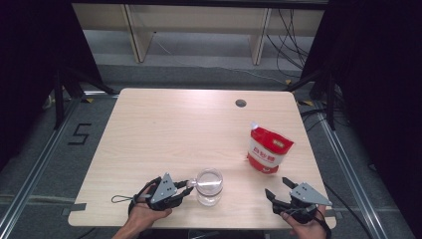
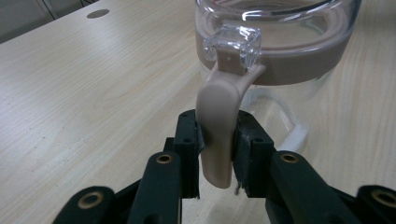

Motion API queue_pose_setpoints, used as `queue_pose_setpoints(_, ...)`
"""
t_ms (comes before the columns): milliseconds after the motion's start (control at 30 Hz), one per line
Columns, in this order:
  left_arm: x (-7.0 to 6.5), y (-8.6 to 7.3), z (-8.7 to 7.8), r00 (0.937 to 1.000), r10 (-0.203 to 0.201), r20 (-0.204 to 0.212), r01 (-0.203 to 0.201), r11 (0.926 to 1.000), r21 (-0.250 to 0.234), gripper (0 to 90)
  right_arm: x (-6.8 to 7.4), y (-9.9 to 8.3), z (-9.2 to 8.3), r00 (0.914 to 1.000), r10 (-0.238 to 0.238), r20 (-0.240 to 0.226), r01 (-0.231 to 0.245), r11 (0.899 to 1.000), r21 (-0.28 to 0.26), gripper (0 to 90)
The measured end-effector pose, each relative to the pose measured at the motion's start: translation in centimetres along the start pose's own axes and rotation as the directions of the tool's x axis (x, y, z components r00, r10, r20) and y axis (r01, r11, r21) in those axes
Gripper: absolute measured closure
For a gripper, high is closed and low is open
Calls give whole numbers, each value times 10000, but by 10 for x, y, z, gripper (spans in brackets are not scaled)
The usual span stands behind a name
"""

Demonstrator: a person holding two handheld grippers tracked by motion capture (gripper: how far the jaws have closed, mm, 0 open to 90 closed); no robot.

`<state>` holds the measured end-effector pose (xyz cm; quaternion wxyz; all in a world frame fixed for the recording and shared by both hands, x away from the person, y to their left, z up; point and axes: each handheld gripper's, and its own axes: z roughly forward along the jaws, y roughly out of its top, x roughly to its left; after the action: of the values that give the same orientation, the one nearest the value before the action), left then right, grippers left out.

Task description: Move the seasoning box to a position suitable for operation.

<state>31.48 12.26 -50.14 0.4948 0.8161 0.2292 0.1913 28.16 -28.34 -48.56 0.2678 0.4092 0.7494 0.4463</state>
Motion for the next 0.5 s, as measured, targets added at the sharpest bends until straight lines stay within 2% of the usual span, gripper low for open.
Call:
queue_pose_setpoints(133,1,0,-1,10000,69,63,-70,9999,78,732,0,0,0,10000,-71,-24,71,10000,-1,284)
queue_pose_setpoints(200,3,1,-3,9996,277,-57,-275,9994,218,732,0,0,0,10000,-27,10,27,10000,4,284)
queue_pose_setpoints(233,5,1,-4,9996,260,79,-262,9992,314,732,0,0,0,10000,-30,13,30,10000,4,284)
queue_pose_setpoints(267,6,0,-4,10000,82,47,-83,9998,198,736,0,0,0,10000,-30,-2,30,10000,10,284)
queue_pose_setpoints(333,8,-1,-5,10000,6,61,-8,9998,188,739,0,0,0,10000,-51,21,51,10000,11,284)
queue_pose_setpoints(400,11,0,-7,9993,299,218,-305,9992,269,739,0,0,0,10000,-37,15,37,10000,-60,284)
queue_pose_setpoints(433,9,-1,-7,9997,22,233,-27,9997,232,739,0,0,0,10000,-34,14,34,10000,-55,284)
queue_pose_setpoints(500,9,-1,-7,9997,41,223,-46,9997,223,739,0,0,0,10000,-44,21,44,10000,-59,284)
